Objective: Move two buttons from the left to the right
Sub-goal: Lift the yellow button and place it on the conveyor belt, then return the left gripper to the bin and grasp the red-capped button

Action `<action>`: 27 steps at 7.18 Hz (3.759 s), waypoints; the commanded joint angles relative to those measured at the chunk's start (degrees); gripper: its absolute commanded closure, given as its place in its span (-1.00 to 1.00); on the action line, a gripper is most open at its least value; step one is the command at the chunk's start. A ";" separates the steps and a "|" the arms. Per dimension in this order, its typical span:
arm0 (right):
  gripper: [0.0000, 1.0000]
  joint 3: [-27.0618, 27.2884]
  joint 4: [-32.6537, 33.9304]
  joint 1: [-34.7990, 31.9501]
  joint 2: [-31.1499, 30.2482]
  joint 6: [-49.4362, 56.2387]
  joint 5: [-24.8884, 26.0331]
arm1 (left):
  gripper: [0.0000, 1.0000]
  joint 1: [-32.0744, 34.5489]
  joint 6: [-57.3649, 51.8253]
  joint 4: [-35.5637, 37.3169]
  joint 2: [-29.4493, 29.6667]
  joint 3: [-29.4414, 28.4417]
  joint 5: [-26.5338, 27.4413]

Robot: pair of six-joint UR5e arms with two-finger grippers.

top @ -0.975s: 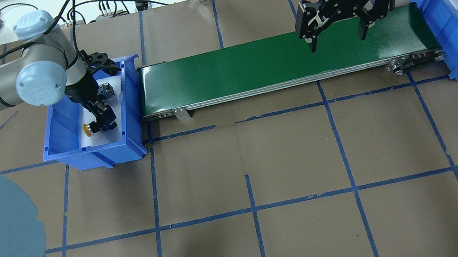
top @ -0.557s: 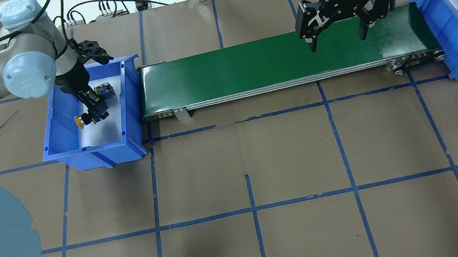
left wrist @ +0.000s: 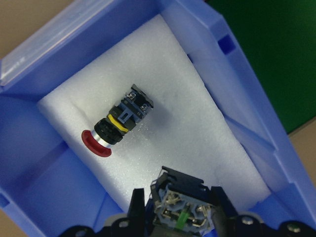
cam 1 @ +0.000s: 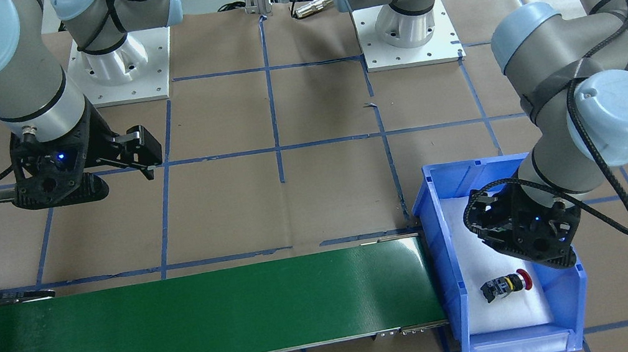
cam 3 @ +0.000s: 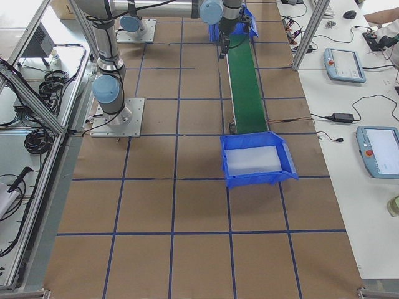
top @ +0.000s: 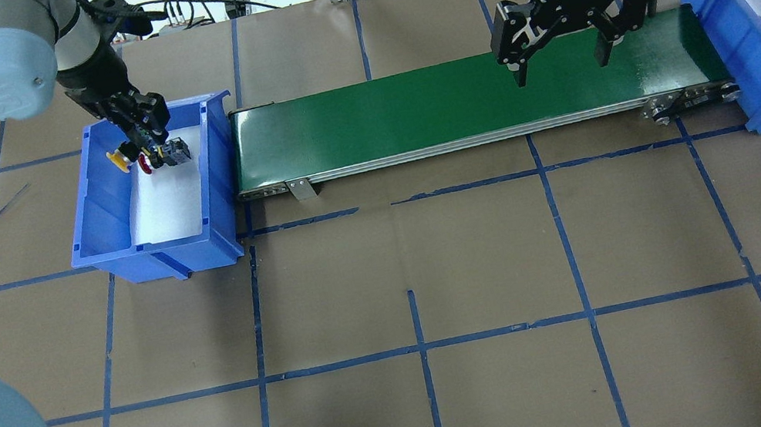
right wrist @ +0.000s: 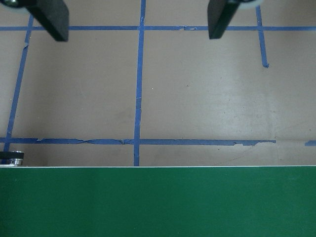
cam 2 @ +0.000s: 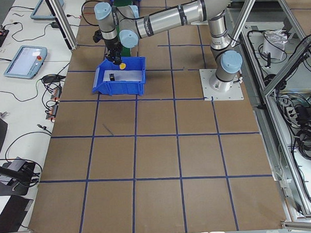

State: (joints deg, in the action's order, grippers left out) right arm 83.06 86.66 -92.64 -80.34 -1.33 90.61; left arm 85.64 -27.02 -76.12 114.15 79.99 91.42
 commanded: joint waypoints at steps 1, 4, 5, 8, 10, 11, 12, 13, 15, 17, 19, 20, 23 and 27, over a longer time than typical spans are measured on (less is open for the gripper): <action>-1.00 -0.01 0.00 0.00 -0.08 0.01 -0.08 | 0.68 8.19 26.80 2.71 2.37 -4.20 0.25; -1.00 0.08 0.00 0.00 0.01 0.10 0.00 | 0.68 15.60 46.14 2.73 13.17 -13.17 0.86; -1.00 0.08 0.09 0.00 0.01 0.10 0.00 | 0.66 15.96 47.40 2.81 14.60 -13.62 0.95; -1.00 0.08 0.09 0.00 0.01 0.10 0.00 | 0.50 16.50 50.90 2.81 14.79 -10.74 -0.01; -1.00 0.08 0.09 0.00 0.01 0.19 0.00 | -0.25 16.84 52.69 2.82 15.05 -10.12 0.51; -1.00 0.08 0.09 0.00 0.01 0.10 -0.08 | -0.99 16.85 52.60 2.90 14.88 -9.94 0.51; -1.00 0.08 0.09 0.00 0.01 0.19 0.00 | -1.00 16.32 52.51 2.64 14.00 -9.85 -0.10; -1.00 0.08 0.09 0.00 0.01 0.19 0.00 | -1.00 16.23 51.90 0.20 12.17 -9.41 -0.19; -1.00 0.08 0.09 0.00 0.01 0.19 0.00 | -1.00 12.65 36.27 -4.98 6.20 -9.32 -0.10; -1.00 0.08 0.09 0.09 0.01 0.19 -0.08 | -1.00 5.46 17.71 -5.71 3.63 -8.36 0.07; -1.00 0.34 3.05 0.00 0.44 0.19 0.09 | -1.00 -0.26 -4.50 -4.75 4.23 -7.91 0.07; -1.00 0.34 3.86 0.09 0.79 0.19 0.27 | -1.00 -2.64 -14.54 -2.92 4.85 -8.09 -0.19; -1.00 0.43 4.57 0.09 0.97 0.28 0.27 | -1.00 -3.28 -42.95 2.52 10.45 -6.95 -0.46; -1.00 0.43 6.07 0.09 2.64 -0.16 0.18 | -0.97 -2.76 -49.00 4.13 14.08 -2.85 0.24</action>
State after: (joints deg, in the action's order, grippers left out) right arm 83.42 92.71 -92.59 -77.82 -1.43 90.77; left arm 82.47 -75.65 -72.20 127.83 74.54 91.32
